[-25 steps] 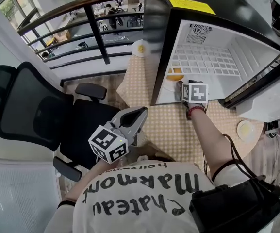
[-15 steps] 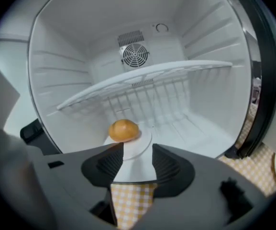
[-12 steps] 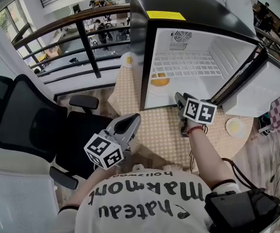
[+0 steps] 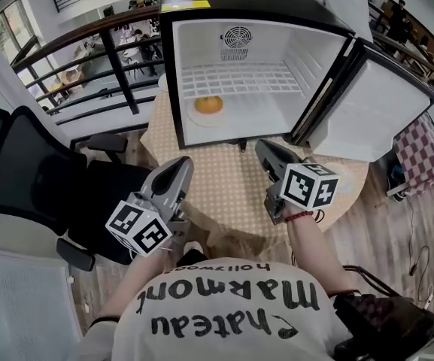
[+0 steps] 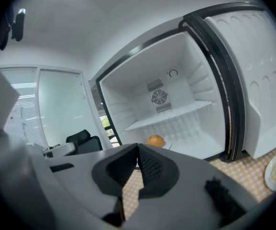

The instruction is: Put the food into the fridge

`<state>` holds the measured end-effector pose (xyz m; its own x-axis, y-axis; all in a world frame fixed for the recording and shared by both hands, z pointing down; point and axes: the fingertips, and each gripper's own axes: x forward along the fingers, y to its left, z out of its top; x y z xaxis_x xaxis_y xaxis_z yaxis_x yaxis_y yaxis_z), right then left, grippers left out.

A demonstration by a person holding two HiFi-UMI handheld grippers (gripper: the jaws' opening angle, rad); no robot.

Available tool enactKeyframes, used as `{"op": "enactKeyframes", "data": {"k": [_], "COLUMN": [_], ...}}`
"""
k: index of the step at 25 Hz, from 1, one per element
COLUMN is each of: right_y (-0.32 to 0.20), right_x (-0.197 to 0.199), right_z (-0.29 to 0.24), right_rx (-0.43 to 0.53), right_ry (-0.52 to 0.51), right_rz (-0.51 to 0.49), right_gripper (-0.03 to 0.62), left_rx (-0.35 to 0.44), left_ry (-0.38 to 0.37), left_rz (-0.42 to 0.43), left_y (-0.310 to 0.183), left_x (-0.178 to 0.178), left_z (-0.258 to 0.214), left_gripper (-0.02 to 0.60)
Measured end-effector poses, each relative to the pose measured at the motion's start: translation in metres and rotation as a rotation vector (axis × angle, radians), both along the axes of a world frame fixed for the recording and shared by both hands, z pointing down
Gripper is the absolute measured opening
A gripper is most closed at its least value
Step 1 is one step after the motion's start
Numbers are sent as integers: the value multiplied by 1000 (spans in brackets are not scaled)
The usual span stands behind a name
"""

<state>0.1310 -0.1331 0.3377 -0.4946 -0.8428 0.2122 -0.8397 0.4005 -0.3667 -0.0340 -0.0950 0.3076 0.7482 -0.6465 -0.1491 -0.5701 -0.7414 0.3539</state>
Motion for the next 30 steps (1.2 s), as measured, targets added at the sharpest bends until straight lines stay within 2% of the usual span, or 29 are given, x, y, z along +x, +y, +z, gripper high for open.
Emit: {"op": "enactKeyframes", "data": {"k": [4,12,20,30], "right_y": [41,113,169,204], "right_x": [18,52,57,54], "right_z": [-11,-4,2,-8], "right_rx": [46,56,69,93], "right_ry": [-46,-6,-27,-29], "right_rz": [-60,-124,-172,-196], "right_gripper": [15,15,15,15], "left_rx": [4,-23,-24,-15], "left_ry": [-2,-57,-73,-59], "left_rz": [-25,-54,-79,-80], "left_y": [40,113,170,206], "left_x": [27,65,76,81], "left_z": [-2,18,22,15], "left_gripper": [5,5,5,5]}}
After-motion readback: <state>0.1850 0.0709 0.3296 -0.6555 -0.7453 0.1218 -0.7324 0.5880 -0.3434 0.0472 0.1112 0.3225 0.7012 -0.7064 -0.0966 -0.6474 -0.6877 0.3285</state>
